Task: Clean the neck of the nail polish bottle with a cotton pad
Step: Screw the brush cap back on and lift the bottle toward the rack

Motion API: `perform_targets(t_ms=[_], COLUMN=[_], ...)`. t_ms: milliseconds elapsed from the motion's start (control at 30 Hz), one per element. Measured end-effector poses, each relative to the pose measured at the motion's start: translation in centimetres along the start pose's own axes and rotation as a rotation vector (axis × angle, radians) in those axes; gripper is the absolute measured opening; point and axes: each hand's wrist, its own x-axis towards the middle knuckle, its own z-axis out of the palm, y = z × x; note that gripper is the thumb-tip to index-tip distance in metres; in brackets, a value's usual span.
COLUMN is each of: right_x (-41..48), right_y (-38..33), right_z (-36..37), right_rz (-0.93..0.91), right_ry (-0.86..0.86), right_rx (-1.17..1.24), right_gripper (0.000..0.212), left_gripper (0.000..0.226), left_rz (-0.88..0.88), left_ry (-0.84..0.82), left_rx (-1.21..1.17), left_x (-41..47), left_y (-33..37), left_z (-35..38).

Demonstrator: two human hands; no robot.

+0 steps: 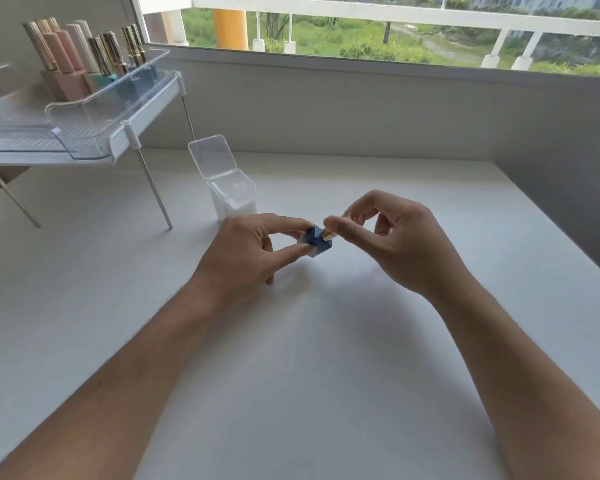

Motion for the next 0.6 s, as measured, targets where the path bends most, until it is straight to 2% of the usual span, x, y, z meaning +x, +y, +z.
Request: perform_targets(t_ms=[200, 433, 600], right_x=[-0.2, 0.0, 0.1], right_y=[0.0, 0.0, 0.0], right_z=[-0.9, -0.2, 0.1], right_rz=[-0.033, -0.016, -0.036], right_ry=[-0.105, -0.076, -0.036], right_rx=[0.046, 0.133, 0.142], right_gripper=[0.017, 0.008, 0.010], left_gripper=[0.024, 0.021, 0.023], left_rz=[0.007, 0.030, 0.048], left_ry=[0.011, 0.046, 0.057], left_rx=[-0.009, -0.034, -0.061], left_x=[-0.1, -0.3, -0.7], left_y=[0.3, 0.4, 0.5], left_z=[-0.2, -0.5, -0.3])
